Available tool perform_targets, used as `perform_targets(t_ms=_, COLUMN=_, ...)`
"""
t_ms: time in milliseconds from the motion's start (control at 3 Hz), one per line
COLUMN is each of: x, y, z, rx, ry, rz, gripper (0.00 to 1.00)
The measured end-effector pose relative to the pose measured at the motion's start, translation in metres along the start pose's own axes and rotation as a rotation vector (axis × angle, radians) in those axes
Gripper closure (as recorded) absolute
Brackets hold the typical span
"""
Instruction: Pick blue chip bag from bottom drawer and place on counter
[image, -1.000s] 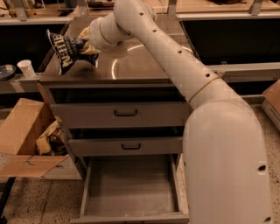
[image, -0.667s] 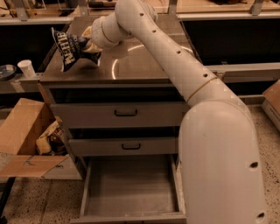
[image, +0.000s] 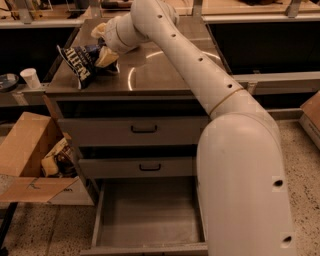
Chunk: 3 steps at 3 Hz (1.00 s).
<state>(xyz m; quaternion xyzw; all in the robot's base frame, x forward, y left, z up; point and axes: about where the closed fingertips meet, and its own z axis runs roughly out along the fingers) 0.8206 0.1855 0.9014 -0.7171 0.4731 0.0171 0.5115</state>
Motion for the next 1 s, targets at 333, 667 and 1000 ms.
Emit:
perform_targets(t_ms=333, x=0.004, y=-0.005, z=-0.004, rx=0.031, ry=0.002, rz=0.022, gripper=0.00)
perform_targets(t_ms=667, x=0.006, y=-0.013, z=-0.035, rx=0.111, ry=-0.001, rz=0.031, gripper=0.00)
perform_targets(t_ms=1000, x=-0.006, y=-0.017, z=-0.094, rx=0.241, ry=-0.016, rz=0.026, gripper=0.00)
